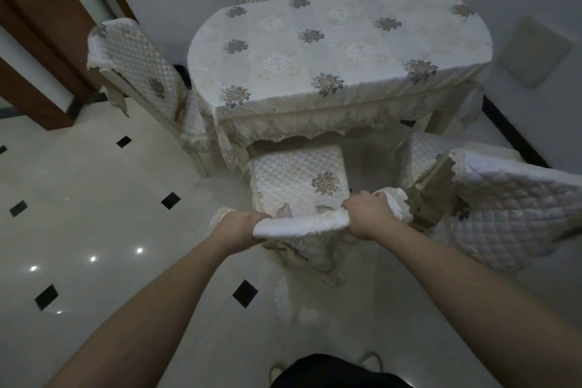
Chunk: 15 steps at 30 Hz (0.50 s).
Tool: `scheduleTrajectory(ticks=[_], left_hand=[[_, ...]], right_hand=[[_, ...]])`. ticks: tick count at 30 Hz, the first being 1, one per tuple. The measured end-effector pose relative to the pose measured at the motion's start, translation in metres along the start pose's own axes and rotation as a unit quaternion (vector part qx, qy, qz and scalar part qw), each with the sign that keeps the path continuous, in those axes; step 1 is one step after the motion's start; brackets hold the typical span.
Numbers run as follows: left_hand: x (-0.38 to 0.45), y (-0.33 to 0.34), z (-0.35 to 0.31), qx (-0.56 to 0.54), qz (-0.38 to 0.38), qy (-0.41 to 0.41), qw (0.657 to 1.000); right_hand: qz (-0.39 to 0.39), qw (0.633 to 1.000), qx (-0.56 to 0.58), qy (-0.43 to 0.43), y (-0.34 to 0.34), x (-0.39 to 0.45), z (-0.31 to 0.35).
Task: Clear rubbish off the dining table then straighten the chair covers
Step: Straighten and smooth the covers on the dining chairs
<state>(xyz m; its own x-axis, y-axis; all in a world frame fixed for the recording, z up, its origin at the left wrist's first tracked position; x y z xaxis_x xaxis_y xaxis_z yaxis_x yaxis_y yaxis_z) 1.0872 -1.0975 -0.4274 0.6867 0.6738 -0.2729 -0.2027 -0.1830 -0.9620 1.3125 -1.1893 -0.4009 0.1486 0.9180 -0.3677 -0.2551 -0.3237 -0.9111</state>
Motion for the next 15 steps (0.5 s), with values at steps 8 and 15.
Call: scheduleTrajectory(ticks=[8,15], left_hand=[[-0.002,-0.003,0.002,0.025,0.019,-0.074,0.997],[0.024,0.003,0.007,0.059,0.084,-0.086,0.991]], right_hand=[[0.004,0.999,0.038,-0.03,0.009,0.0,-0.002],[0.004,0.998,0.057,-0.034,0.001,0.022,-0.009]])
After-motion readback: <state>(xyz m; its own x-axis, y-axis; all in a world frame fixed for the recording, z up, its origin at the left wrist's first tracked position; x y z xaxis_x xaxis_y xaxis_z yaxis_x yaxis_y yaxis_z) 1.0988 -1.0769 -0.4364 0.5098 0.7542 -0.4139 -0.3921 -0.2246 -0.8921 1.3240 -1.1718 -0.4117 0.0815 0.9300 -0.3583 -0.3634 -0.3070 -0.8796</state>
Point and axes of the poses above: each hand's wrist, its own x-axis towards the middle knuckle, its own y-axis out of the palm, z = x × y, the point moved 9 cm from there along x, towards the middle knuckle, and after that the axes turned 12 degrees about x, right-handed, at the moved point
